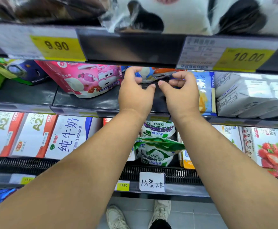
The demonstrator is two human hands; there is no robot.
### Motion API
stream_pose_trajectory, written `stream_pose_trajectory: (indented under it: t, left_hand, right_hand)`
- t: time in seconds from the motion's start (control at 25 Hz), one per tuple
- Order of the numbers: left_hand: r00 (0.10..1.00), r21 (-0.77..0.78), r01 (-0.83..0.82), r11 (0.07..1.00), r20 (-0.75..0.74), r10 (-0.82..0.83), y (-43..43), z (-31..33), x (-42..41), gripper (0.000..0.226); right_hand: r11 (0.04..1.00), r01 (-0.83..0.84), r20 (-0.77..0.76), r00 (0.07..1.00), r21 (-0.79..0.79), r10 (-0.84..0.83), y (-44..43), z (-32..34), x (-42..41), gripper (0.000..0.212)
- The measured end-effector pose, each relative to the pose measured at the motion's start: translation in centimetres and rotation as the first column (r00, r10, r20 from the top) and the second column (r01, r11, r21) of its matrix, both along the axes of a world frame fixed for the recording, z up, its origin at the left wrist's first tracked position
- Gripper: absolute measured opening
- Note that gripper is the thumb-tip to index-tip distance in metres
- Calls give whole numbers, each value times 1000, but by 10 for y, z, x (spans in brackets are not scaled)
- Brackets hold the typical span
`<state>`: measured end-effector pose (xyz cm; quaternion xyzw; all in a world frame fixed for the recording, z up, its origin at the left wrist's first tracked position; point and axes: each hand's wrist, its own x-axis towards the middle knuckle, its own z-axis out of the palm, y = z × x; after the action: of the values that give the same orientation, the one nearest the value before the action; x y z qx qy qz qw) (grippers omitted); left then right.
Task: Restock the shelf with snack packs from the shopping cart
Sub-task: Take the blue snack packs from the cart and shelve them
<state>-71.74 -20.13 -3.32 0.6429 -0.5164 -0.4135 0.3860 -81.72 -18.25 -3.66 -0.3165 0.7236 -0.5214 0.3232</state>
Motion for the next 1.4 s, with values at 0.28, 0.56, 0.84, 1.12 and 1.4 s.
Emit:
stream_pose_trajectory:
  t: [0.28,0.56,0.84,1.12,1.4]
  left_hand:
    - [996,77,84,993,30,-87,60,62,45,51]
    - [998,134,32,991,-64,-23,129,140,88,52]
    - [959,128,-185,974,-194,207,190,205,124,63]
    - [918,111,-344,933,-169,358,250,239,191,55]
    - [857,82,-472,878,-188,479,304,249,268,52]
  right_hand:
    - [965,-232,169,963,123,210,63,58,7,40]
    - [887,-425,241,893,179,380,103,140,7,41]
    - [713,-694,246,712,101,658,139,200,54,46]
    - [501,-865,243,488,11,838,157,237,127,44]
    - [361,-932,235,347,-20,908,191,257,210,48]
